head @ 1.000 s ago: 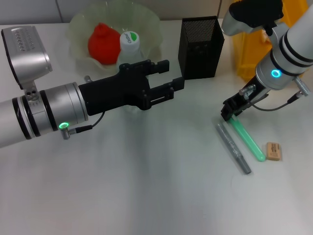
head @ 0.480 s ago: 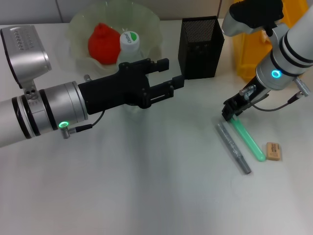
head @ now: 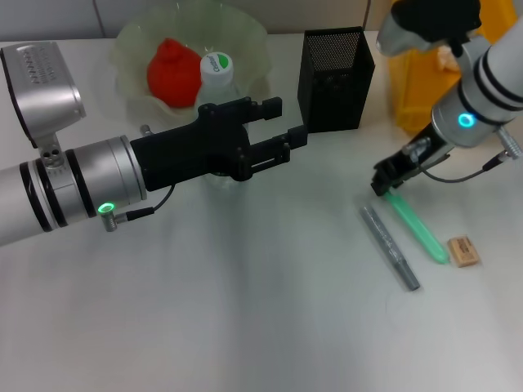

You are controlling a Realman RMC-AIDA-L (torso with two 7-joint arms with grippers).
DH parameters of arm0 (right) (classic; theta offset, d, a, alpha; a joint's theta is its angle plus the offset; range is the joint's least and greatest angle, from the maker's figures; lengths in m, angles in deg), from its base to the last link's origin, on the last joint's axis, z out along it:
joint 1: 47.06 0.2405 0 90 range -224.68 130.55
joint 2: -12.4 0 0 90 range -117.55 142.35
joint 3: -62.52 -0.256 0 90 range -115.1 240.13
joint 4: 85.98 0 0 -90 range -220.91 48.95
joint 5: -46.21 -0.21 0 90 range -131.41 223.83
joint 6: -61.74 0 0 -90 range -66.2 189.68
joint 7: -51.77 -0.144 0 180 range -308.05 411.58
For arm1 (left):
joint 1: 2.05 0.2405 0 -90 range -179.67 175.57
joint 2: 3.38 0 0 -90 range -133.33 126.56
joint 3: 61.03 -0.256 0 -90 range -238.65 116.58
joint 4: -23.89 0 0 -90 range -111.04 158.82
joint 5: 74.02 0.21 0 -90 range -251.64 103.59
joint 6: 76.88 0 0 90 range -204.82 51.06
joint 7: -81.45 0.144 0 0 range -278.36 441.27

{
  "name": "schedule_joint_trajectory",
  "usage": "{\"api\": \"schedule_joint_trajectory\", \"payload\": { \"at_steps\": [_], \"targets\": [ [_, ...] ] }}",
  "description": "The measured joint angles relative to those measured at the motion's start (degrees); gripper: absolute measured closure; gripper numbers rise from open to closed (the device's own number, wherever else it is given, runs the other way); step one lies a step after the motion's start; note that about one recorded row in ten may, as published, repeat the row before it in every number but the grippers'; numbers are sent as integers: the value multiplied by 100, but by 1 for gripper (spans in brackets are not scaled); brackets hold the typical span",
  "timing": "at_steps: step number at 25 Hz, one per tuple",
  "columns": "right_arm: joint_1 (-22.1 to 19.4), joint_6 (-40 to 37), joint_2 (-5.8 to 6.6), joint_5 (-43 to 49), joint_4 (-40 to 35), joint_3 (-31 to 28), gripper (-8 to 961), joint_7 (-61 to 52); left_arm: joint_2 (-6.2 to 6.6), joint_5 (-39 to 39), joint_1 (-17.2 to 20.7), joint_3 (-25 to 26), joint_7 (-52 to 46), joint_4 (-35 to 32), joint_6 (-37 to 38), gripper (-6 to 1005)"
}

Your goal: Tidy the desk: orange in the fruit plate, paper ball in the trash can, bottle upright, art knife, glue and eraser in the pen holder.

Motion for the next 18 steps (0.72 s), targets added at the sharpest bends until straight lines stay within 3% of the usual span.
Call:
{"api": "schedule_joint_trajectory", "payload": {
  "at_steps": [3,5,6,10,18],
  "targets": [
    [-259,-82,9,-276,-467,-3,764,89,0,0,3,0,-3,1,0,395],
    [-788,-128,13,-890,-1431,-9,766,355,0,0,10,0,-6,1,0,395],
    [-788,-128,13,-890,-1431,-9,766,355,0,0,10,0,-6,1,0,395],
    [-1540,240,12,-1927,-2522,-149,765,952,0,0,16,0,-7,1,0,395],
    [-1899,655,7,-3840,-2539,-847,764,2401,2,-5,36,6,-4,0,3,394]
  ]
}}
